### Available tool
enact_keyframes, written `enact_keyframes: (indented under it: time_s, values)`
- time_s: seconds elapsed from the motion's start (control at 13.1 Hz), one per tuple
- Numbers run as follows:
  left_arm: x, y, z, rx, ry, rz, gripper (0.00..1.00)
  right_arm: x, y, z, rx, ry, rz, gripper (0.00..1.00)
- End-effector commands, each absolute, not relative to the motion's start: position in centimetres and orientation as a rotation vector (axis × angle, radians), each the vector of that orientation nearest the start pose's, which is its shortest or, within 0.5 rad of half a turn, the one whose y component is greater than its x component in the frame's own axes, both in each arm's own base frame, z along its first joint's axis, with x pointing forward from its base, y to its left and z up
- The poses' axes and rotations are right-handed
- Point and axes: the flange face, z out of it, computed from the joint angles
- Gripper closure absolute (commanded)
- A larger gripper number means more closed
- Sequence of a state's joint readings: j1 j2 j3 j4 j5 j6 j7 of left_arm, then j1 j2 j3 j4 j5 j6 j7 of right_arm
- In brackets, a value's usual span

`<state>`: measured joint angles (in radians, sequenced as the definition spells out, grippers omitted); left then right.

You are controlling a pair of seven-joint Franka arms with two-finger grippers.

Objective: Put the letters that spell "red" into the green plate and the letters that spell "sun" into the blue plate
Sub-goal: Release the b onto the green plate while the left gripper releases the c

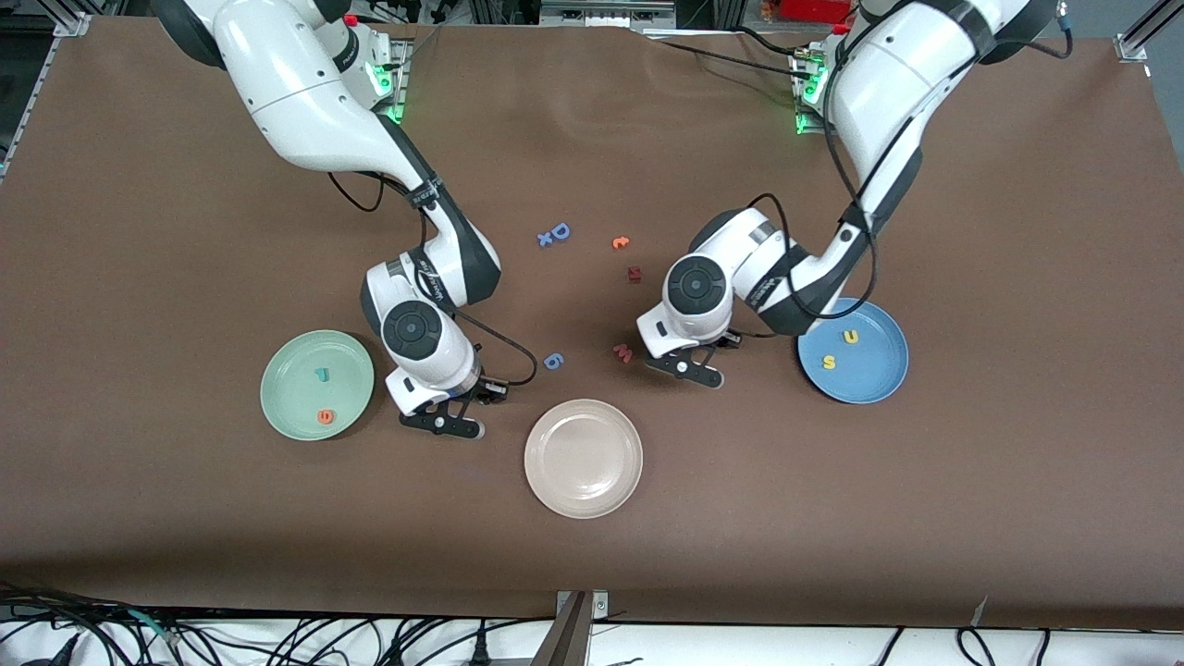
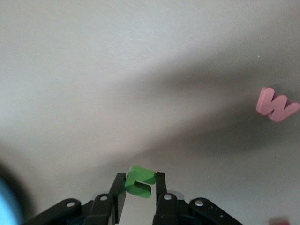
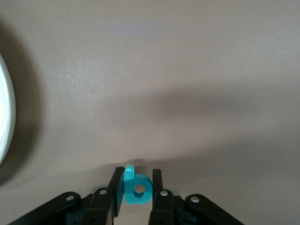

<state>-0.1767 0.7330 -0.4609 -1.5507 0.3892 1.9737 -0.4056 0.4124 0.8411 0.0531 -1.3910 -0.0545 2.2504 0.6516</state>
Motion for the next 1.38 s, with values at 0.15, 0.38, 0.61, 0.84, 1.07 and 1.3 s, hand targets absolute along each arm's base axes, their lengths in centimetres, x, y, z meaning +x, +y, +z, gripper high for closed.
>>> enact_keyframes:
  time_s: [0.15, 0.38, 0.61, 0.84, 1.07, 1.3]
  values:
    - [60.5, -26.7, 25.7, -2.898, 0.729, 0.425, 0.82, 67.9, 25.7, 25.7, -3.175, 0.089, 0.043, 0.81]
    - [62.0, -19.8, 26.2, -2.856, 0.854, 0.522, 0.83, 68.8, 18.4, 26.5, -3.204, -0.081, 0.099, 0.81]
    - [62.9, -13.2, 25.6, -2.763, 0.930, 0.557, 0.86, 69.2, 12.6, 25.9, -3.237, -0.196, 0.138, 0.81]
    - [63.7, -8.0, 25.0, -2.727, 0.929, 0.550, 0.86, 69.2, 8.6, 25.4, -3.258, -0.185, 0.172, 0.44]
    - [63.3, -6.3, 22.8, -2.769, 0.940, 0.496, 0.86, 68.8, 9.2, 27.0, -3.248, -0.147, 0.146, 0.00]
    - [61.9, -4.5, 20.2, -2.825, 0.941, 0.422, 0.86, 67.3, 11.9, 28.8, -3.227, 0.006, 0.128, 0.00]
